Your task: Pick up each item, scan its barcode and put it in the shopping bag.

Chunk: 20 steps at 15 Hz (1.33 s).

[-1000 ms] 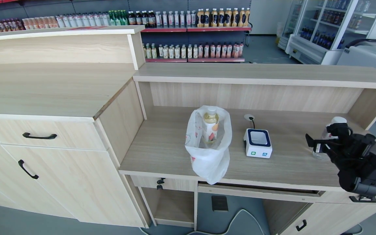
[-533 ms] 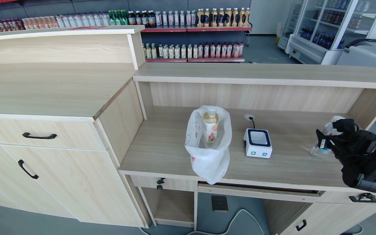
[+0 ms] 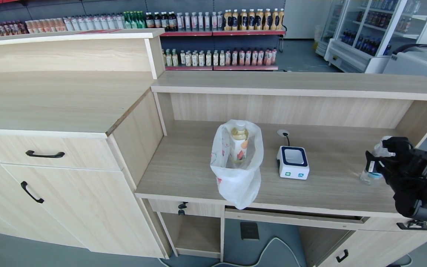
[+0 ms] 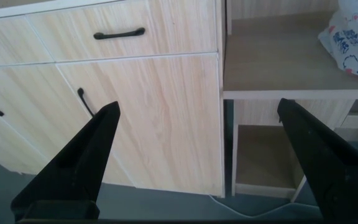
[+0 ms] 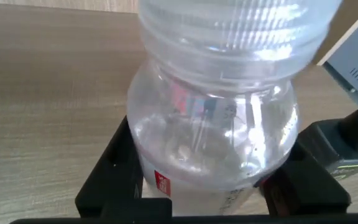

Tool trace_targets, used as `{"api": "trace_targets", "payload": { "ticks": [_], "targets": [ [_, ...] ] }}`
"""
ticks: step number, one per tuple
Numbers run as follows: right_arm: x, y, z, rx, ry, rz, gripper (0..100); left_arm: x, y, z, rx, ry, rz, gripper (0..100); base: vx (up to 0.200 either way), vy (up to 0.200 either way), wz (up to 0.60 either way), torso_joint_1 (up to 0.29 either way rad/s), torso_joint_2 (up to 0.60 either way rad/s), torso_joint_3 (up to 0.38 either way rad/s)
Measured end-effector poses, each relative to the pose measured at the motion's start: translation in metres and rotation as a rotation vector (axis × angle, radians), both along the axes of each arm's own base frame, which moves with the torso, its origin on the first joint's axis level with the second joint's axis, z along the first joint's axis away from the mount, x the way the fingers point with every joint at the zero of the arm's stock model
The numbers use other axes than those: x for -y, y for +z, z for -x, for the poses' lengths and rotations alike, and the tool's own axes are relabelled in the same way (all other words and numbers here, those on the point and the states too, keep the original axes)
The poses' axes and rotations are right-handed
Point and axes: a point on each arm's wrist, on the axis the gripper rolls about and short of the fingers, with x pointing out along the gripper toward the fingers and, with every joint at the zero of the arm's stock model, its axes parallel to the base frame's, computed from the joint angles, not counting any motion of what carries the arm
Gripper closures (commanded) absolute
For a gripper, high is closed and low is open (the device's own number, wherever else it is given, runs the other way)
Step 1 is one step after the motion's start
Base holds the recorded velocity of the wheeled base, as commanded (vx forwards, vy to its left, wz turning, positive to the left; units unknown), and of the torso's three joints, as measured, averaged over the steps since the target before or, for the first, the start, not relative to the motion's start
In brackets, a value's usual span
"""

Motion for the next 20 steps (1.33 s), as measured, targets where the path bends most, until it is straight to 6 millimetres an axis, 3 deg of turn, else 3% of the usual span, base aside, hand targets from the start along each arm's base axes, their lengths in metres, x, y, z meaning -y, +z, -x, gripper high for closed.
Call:
{"api": "trace_targets", "payload": {
  "ticks": [4,5,7,9,11,13,14,17,20],
  "targets": [
    [-0.013,0.03,0.011,-0.068,-0.028,-0.19,100,0.0,0.0,0.0,0.0,0.0,0.0,0,0.0,0.0,0.0,0.0,0.0,0.0],
    [-0.022,0.047,0.017,-0.106,-0.022,-0.261,100,0.0,0.0,0.0,0.0,0.0,-0.001,0,0.0,0.0,0.0,0.0,0.0,0.0],
    [-0.046,0.096,0.037,-0.178,0.016,-0.409,100,0.0,0.0,0.0,0.0,0.0,0.0,0,0.0,0.0,0.0,0.0,0.0,0.0],
    [-0.086,0.153,0.072,-0.298,0.083,-0.592,100,0.0,0.0,0.0,0.0,0.0,0.0,0,0.0,0.0,0.0,0.0,0.0,0.0],
    [-0.135,0.225,0.109,-0.3,0.219,-0.74,100,0.0,0.0,0.0,0.0,0.0,0.0,0,0.0,0.0,0.0,0.0,0.0,0.0],
    [-0.184,0.282,0.16,-0.312,0.457,-0.846,100,0.0,0.0,0.0,0.0,0.0,0.0,0,0.0,0.0,0.0,0.0,0.0,0.0],
    [-0.198,0.303,0.186,-0.306,0.581,-0.871,100,0.0,0.0,0.0,0.0,0.0,0.0,0,0.0,0.0,0.0,0.0,0.0,0.0],
    [-0.22,0.335,0.246,-0.297,0.861,-0.878,100,0.0,0.0,0.0,0.0,0.0,0.0,0,0.0,0.0,0.0,0.0,0.0,0.0],
    [-0.227,0.343,0.278,-0.31,1.014,-0.869,100,0.0,0.0,0.0,0.0,0.0,0.0,0,0.0,0.0,0.0,0.0,0.0,0.0]
  ]
}}
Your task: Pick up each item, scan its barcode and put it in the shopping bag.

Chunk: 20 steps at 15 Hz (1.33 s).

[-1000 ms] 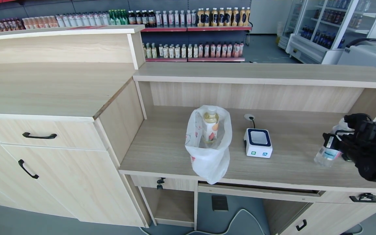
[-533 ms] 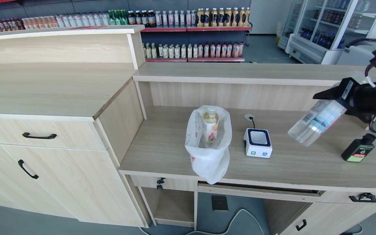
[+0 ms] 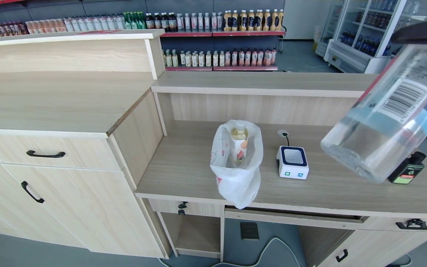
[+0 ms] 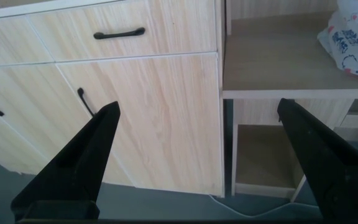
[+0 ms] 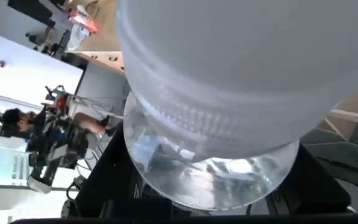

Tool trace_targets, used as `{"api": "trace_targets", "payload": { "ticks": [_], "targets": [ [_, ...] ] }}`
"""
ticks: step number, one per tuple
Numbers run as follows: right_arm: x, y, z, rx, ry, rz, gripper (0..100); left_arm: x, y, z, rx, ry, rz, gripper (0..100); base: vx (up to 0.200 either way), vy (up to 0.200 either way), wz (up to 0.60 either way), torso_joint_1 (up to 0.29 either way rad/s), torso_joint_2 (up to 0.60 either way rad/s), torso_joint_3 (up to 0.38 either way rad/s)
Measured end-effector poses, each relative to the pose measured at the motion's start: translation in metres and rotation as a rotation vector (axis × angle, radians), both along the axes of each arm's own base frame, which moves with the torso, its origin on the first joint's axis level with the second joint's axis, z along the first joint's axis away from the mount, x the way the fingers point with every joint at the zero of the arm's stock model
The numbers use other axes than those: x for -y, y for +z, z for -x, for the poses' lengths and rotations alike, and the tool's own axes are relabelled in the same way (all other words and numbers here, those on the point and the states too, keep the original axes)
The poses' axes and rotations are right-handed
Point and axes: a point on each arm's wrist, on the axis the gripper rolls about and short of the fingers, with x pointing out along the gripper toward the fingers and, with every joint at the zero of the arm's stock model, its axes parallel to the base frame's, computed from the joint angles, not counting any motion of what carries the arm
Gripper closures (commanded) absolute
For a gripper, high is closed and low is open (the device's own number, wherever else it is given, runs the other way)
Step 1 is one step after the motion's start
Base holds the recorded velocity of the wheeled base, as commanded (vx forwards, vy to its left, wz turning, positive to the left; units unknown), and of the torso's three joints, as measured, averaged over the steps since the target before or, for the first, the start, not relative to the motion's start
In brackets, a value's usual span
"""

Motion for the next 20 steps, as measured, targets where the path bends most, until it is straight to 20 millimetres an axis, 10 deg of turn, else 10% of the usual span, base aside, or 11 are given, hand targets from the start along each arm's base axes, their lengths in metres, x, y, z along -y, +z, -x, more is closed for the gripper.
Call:
{"api": "trace_targets", "payload": {
  "ticks": [8,20],
  "targets": [
    [-0.012,-0.021,0.033,0.233,0.245,0.132,100,0.0,0.0,0.0,0.0,0.0,0.0,0,0.0,0.0,0.0,0.0,0.0,0.0],
    [-0.024,-0.048,0.028,0.297,0.311,0.109,100,0.0,0.0,0.0,0.0,0.0,0.0,0,0.0,0.0,0.0,0.0,0.0,0.0]
  ]
}}
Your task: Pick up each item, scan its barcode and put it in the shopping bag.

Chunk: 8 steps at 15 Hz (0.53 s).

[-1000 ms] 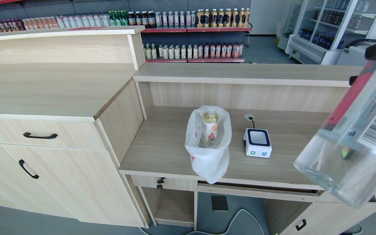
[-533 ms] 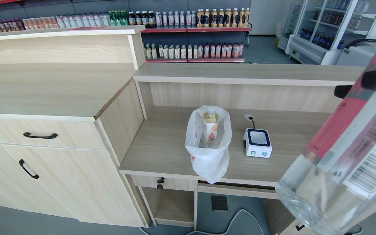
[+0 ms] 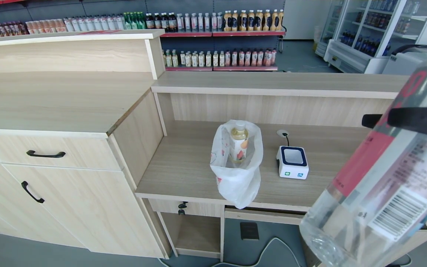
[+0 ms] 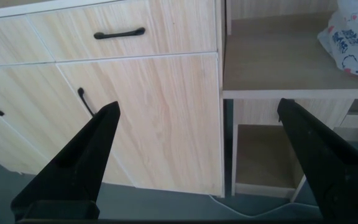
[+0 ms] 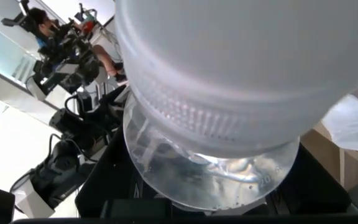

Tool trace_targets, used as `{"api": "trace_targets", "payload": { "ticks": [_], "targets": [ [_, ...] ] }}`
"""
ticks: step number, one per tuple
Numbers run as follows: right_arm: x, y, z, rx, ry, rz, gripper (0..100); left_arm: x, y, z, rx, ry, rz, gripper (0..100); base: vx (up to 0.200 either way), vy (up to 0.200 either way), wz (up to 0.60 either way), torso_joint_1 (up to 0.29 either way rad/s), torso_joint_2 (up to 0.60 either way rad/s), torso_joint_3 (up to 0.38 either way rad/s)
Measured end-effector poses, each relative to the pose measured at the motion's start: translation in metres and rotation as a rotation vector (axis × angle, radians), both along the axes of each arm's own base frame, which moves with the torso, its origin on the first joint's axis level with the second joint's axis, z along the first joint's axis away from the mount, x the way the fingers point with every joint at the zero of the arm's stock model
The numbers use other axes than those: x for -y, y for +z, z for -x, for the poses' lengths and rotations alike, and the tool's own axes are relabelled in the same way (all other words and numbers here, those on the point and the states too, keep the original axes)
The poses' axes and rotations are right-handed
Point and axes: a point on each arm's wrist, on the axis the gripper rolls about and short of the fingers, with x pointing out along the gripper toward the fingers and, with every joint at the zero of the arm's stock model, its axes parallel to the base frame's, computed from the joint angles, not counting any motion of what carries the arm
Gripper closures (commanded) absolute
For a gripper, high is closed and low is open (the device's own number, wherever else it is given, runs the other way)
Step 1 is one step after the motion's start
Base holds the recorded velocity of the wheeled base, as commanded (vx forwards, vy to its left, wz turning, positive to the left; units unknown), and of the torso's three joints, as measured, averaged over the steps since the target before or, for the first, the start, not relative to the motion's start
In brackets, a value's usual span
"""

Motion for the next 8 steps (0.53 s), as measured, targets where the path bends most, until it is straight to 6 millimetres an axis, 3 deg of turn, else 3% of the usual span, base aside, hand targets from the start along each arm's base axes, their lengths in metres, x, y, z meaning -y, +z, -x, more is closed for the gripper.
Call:
{"api": "trace_targets", "payload": {
  "ticks": [8],
  "targets": [
    [-0.0007,-0.0025,-0.0082,0.004,-0.035,-0.006,100,0.0,0.0,0.0,0.0,0.0,0.0,0,0.0,0.0,0.0,0.0,0.0,0.0]
  ]
}}
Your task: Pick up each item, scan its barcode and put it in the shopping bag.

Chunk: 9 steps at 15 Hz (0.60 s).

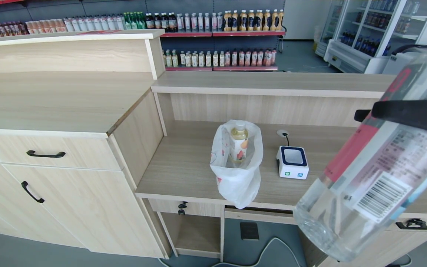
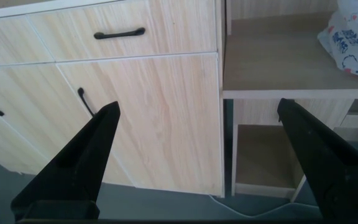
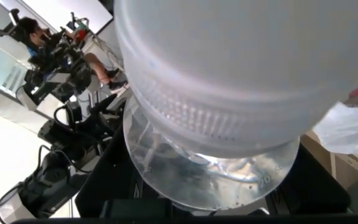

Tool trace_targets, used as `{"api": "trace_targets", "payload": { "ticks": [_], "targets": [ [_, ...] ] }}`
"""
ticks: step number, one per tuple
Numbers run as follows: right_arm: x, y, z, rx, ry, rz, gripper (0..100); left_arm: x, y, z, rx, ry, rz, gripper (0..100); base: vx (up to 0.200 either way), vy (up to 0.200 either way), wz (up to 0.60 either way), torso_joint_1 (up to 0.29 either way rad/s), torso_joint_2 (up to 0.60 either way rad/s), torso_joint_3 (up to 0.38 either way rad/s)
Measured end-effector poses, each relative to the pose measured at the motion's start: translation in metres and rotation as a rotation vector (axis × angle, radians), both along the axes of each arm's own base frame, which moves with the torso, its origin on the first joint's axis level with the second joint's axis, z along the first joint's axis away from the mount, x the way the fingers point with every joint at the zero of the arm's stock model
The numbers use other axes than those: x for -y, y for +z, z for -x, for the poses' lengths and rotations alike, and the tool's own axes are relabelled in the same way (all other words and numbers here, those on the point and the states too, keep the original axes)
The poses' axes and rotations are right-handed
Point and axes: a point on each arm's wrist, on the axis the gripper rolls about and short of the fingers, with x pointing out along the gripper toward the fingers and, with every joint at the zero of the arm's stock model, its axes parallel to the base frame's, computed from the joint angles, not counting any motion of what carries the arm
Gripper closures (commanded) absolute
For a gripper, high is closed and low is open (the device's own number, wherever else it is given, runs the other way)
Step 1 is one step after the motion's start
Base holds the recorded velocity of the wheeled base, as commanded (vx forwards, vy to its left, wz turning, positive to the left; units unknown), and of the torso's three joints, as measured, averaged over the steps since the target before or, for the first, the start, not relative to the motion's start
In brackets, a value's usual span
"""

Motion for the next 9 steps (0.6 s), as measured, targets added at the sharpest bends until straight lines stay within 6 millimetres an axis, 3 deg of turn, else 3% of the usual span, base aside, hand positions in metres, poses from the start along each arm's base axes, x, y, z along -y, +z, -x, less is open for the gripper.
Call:
{"api": "trace_targets", "payload": {
  "ticks": [9],
  "targets": [
    [0.0048,-0.0064,0.0038,-0.006,0.022,0.009,100,0.0,0.0,0.0,0.0,0.0,0.0,0,0.0,0.0,0.0,0.0,0.0,0.0]
  ]
}}
